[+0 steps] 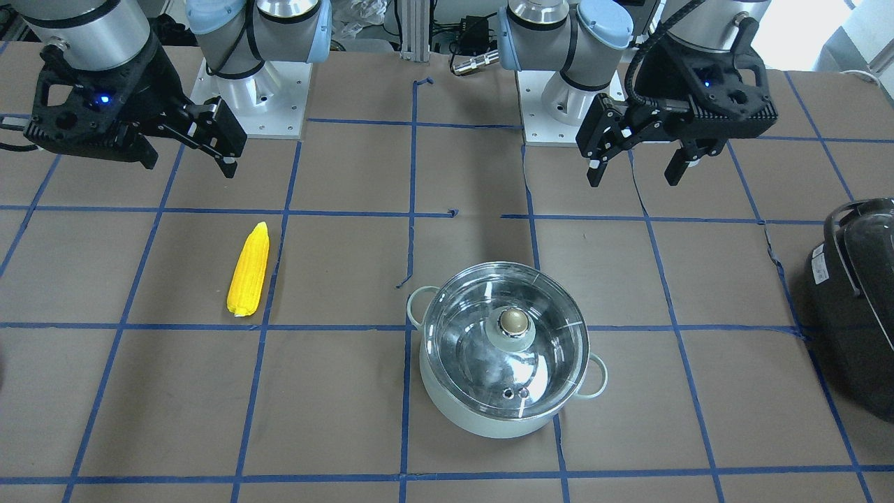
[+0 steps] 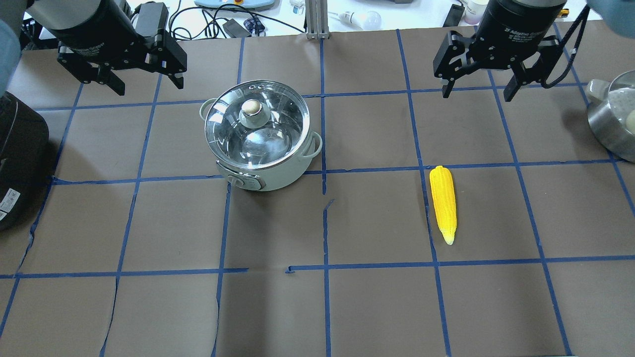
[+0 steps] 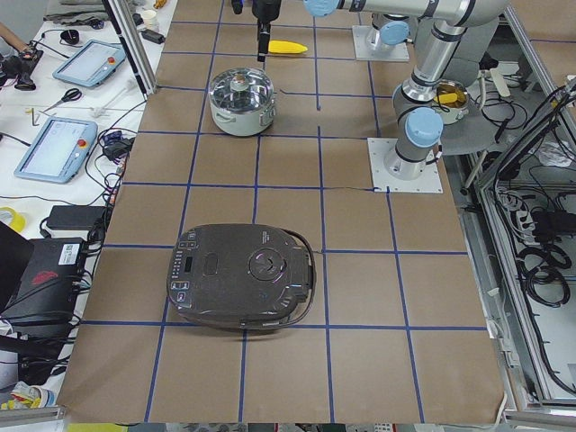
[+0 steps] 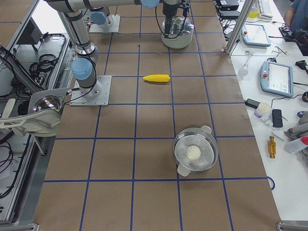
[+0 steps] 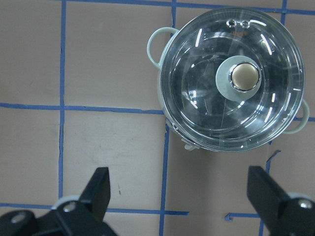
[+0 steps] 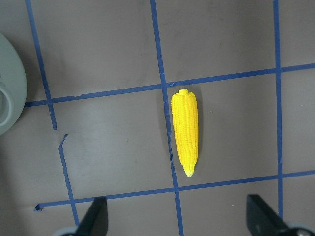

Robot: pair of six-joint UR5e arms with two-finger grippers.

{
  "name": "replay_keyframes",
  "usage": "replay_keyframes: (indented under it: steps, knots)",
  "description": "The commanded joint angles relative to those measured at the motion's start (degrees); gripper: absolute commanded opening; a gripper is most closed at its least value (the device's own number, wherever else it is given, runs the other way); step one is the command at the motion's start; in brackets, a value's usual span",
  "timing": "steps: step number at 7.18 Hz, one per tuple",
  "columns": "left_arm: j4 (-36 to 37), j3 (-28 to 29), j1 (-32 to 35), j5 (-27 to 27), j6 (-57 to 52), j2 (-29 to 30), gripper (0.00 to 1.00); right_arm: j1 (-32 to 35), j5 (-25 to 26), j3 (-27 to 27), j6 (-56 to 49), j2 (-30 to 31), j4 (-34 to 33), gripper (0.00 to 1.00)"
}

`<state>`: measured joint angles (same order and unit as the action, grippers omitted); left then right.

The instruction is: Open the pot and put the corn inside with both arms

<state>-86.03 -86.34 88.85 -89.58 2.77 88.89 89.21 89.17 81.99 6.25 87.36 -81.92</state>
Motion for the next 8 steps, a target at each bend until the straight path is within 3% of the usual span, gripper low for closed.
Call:
replay_keyframes:
  steps: [1, 8]
  knots:
    - [-1.15, 0.03, 0.01, -0.33, -0.57, -0.04, 1.00, -0.09, -0.22, 0.18, -0.01, -0.17, -0.08, 1.00]
    - [-0.19, 1.08, 0.01, -0.76, -0.75, 1.62, 1.00, 0.00, 0.22, 0.27, -0.01, -0.35, -0.08, 1.00]
